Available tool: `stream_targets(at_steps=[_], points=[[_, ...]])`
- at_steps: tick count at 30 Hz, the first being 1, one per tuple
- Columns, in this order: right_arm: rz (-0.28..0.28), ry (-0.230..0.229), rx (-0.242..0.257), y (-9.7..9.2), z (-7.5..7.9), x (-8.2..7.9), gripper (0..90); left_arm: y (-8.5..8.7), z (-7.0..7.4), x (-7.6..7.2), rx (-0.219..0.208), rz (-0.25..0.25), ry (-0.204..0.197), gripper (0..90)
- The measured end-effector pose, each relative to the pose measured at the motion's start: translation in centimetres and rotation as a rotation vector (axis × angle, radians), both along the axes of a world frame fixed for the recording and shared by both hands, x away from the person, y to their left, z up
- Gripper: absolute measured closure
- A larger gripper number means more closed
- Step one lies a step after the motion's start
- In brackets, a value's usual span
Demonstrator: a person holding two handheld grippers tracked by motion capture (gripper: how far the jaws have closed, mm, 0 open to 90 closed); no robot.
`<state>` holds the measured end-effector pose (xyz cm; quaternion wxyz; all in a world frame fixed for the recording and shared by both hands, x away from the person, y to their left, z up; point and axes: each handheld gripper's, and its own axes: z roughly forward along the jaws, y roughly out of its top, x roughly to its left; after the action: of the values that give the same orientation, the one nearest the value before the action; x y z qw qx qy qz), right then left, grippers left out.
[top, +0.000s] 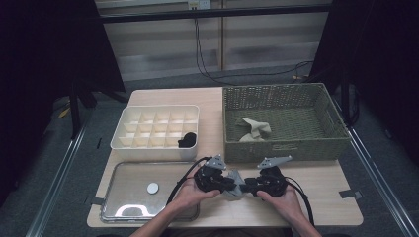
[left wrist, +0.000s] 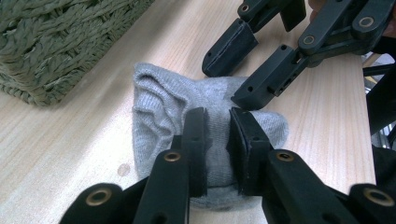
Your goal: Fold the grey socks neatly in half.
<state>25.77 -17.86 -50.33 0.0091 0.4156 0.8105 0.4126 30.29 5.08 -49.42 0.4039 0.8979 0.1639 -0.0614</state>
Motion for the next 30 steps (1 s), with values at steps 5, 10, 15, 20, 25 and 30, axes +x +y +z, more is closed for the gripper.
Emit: stream_targets(at_steps=[5, 10, 15, 20, 25, 30], points=[[-0.029, -0.02, -0.029, 0.4, 0.2, -0.4, 60.6, 0.0, 0.0, 0.0, 0.01, -0.001, -0.004, 76.8], [-0.035, 0.052, 0.03, 0.3, -0.1, -0.2, 72.5, 0.0, -0.1, 0.0, -0.009, 0.005, -0.002, 77.1], [-0.053, 0.061, 0.069, 0.1, 0.0, -0.1, 79.7, 0.0, -0.1, -0.1, -0.005, 0.01, -0.001, 77.6], [-0.058, 0.04, 0.105, -0.1, 0.6, -0.2, 81.6, 0.0, -0.1, 0.0, -0.003, 0.005, 0.0, 77.9], [-0.063, 0.042, 0.16, 0.0, 1.1, -0.2, 82.5, -0.1, -0.1, -0.2, 0.003, 0.017, -0.003, 78.3], [-0.063, 0.037, 0.17, 0.0, 1.1, -0.2, 82.9, -0.1, -0.1, -0.4, 0.006, 0.026, -0.019, 78.2]])
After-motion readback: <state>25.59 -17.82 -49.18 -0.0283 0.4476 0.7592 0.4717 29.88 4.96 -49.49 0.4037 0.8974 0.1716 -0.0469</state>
